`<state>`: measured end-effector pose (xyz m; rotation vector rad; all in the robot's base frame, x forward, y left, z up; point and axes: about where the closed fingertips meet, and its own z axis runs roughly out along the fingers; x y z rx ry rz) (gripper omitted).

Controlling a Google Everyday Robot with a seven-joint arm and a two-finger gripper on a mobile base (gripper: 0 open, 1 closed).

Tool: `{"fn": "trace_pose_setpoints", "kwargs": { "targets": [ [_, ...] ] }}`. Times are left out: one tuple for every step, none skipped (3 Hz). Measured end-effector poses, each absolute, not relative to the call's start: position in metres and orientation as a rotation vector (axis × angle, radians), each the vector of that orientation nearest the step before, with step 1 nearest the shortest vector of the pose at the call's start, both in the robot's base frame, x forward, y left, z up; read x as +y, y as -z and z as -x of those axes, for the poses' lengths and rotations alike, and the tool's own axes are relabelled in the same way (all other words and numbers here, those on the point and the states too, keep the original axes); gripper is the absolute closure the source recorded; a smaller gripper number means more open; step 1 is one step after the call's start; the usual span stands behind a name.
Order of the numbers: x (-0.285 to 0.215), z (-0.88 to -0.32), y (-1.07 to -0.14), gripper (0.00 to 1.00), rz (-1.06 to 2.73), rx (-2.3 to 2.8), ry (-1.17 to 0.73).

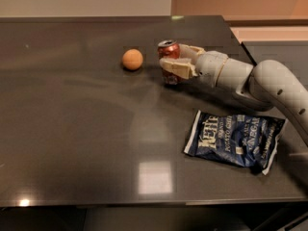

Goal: Place coke can upright

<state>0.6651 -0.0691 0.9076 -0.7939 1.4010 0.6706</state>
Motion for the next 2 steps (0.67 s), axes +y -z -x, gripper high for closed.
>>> {"fn": "trace_pose_setpoints", "kwargs": {
  "targets": [
    [-0.0692, -0.6645, -0.9067, 0.0, 0.798, 1.396, -0.665],
    [-0.0691, -0.6645, -0.9067, 0.0, 0.798, 1.396, -0.665]
  ]
}}
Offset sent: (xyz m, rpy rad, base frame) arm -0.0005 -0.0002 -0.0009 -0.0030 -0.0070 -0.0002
